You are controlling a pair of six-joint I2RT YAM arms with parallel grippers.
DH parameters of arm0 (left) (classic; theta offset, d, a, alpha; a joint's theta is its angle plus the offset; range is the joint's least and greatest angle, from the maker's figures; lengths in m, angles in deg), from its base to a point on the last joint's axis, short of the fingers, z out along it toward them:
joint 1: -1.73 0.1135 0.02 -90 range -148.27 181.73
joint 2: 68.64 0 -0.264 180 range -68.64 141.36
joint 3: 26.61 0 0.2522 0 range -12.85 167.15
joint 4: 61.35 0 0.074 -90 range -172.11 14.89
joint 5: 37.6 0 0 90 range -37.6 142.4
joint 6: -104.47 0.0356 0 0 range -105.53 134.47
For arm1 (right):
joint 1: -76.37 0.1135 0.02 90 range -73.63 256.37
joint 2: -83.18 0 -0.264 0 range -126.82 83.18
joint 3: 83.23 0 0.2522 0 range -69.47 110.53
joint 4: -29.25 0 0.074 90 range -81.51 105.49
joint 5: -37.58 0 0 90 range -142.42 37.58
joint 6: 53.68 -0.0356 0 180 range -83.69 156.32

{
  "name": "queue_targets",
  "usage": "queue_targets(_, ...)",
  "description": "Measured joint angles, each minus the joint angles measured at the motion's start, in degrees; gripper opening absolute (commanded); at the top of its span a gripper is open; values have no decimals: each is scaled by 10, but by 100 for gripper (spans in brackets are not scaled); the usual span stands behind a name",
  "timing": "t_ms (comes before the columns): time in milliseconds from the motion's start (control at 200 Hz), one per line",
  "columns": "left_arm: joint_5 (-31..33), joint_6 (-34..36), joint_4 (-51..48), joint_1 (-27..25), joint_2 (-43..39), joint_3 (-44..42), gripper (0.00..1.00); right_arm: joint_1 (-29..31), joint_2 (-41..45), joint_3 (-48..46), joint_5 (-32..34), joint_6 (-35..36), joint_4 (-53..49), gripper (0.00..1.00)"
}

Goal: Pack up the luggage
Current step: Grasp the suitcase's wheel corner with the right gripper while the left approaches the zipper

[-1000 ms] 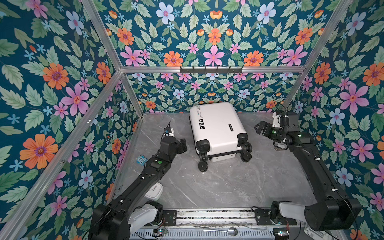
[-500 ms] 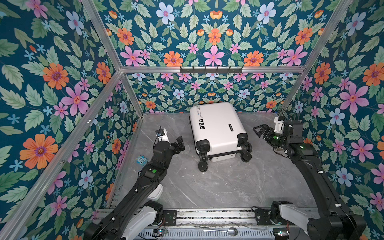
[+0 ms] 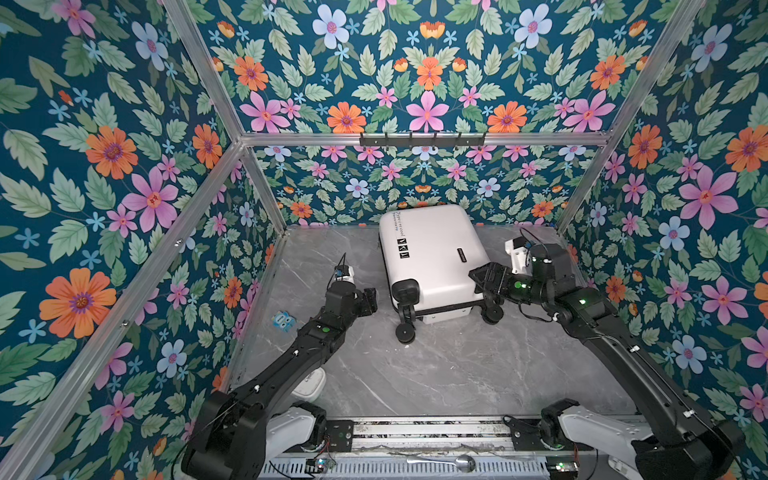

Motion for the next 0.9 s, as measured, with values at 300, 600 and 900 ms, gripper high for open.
queue_targets(300,-63,-28,73,0,92,27,70,207,-198,168,127,-6,-105,84)
queue_targets(600,-98,-34,113,2,158,67,70,271,-341,280,182,-20,-160,98)
queue_targets(900,-131,-44,147,1,195,82,70,281,-390,298,203,-30,-187,91)
